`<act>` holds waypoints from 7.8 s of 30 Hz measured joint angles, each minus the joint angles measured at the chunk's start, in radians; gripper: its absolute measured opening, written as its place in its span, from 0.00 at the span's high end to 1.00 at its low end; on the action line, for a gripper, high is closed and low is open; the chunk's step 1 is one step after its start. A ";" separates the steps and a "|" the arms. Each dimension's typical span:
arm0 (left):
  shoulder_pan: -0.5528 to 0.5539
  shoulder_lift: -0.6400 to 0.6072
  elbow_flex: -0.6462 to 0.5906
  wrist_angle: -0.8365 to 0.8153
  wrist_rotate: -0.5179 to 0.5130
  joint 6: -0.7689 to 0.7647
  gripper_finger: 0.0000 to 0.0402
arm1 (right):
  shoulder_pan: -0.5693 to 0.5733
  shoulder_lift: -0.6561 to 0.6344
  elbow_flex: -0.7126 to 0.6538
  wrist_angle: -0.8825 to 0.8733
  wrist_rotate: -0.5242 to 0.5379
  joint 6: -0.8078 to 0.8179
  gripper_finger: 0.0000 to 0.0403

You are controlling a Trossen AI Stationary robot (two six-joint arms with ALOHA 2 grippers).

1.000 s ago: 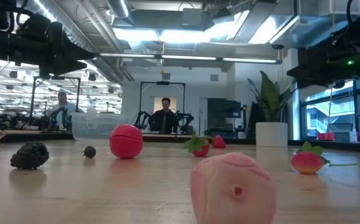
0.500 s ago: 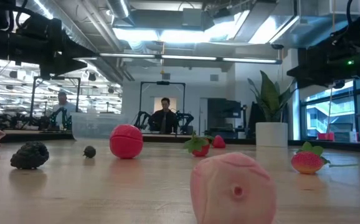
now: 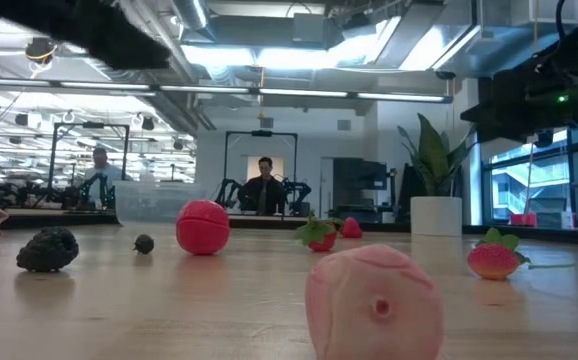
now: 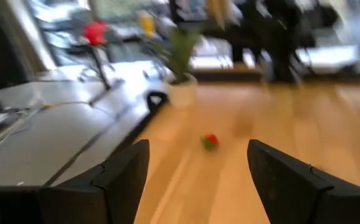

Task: Pick and placing Produce into tupperware
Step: Put the blueberry into the transparent container, then put the blackberry into the transparent container

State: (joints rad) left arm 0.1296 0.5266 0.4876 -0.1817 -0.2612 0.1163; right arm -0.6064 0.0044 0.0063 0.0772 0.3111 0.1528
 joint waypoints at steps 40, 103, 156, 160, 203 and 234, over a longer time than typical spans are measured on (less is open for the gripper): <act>-0.496 1.054 0.333 -0.148 0.103 -0.425 0.44 | 0.000 0.000 0.000 -0.012 0.000 -0.003 0.33; -0.472 1.186 0.335 -0.095 0.141 -0.533 0.64 | 0.000 0.000 0.000 -0.011 0.000 -0.007 0.33; -0.401 0.946 0.327 -0.308 0.071 -0.561 0.89 | 0.000 0.000 0.000 -0.012 0.000 -0.004 0.33; -0.320 0.821 0.329 -0.333 -0.053 -0.554 0.91 | 0.000 0.000 0.000 -0.012 0.001 -0.003 0.33; 0.689 0.985 0.333 -0.189 -0.174 -0.508 0.81 | 0.000 0.000 0.000 -0.012 0.000 -0.003 0.33; 0.313 0.397 0.334 -0.188 0.284 -0.282 0.63 | 0.000 0.000 0.000 -0.011 0.001 -0.003 0.33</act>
State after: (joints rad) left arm 0.4430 0.9238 0.8215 -0.3694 0.0228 -0.1652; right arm -0.6067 0.0044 0.0063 0.0658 0.3119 0.1493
